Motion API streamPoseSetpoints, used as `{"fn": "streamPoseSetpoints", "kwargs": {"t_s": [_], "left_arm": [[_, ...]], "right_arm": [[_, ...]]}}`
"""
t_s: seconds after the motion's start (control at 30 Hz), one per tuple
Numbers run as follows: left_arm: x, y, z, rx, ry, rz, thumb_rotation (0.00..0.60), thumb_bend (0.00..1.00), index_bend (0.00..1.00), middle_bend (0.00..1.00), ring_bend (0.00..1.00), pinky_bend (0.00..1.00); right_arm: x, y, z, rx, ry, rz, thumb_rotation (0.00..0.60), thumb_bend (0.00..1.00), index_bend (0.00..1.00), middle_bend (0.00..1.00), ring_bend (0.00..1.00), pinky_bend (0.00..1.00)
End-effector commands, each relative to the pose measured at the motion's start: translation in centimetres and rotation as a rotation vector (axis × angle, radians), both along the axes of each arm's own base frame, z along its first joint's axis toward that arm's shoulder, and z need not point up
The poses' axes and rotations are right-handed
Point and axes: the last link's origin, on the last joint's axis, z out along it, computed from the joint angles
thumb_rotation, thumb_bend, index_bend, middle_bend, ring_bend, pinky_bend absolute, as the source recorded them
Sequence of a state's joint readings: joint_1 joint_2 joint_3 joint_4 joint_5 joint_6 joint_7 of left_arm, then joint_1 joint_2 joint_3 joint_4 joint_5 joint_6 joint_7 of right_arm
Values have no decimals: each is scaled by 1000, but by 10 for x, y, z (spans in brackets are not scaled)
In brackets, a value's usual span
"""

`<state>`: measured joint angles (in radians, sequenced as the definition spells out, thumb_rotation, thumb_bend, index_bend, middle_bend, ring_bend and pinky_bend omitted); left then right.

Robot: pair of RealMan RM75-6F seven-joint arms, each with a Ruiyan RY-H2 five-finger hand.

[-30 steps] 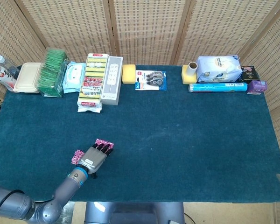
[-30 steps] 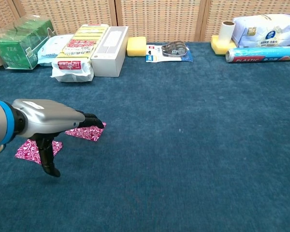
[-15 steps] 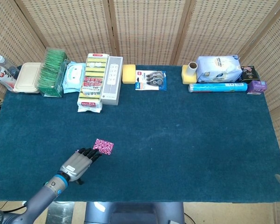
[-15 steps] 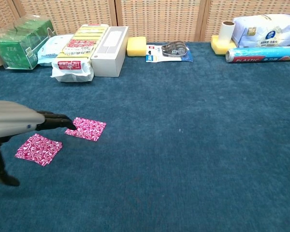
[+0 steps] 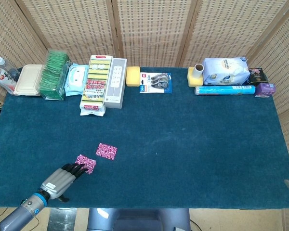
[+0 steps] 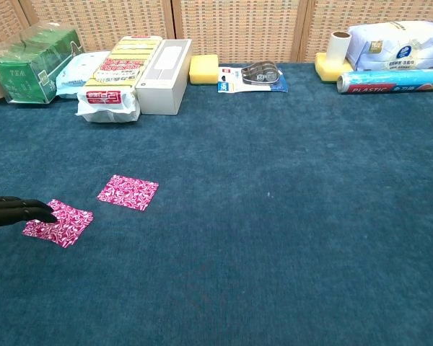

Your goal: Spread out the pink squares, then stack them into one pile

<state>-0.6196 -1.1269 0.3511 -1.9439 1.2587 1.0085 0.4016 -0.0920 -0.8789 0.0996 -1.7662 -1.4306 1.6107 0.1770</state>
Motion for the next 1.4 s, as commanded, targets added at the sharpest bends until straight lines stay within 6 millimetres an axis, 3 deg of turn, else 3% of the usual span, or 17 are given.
{"fn": "streamPoseSetpoints", "kwargs": {"t_s": [0.03, 0.8, 1.4], "left_arm": [[-5, 4, -3, 8, 4, 5, 600, 76, 0, 0, 0, 90], [-13, 26, -24, -14, 49, 70, 600, 76, 0, 0, 0, 91], [-14, 76, -24, 75, 98, 159, 600, 76, 0, 0, 0, 91]], "right_arm": [[0, 0, 0, 0, 1, -2, 600, 18, 209, 52, 0, 0], [0, 0, 0, -1, 0, -9, 600, 18, 209, 53, 0, 0], [-2, 1, 0, 3, 2, -11, 600, 18, 209, 53, 0, 0]]}}
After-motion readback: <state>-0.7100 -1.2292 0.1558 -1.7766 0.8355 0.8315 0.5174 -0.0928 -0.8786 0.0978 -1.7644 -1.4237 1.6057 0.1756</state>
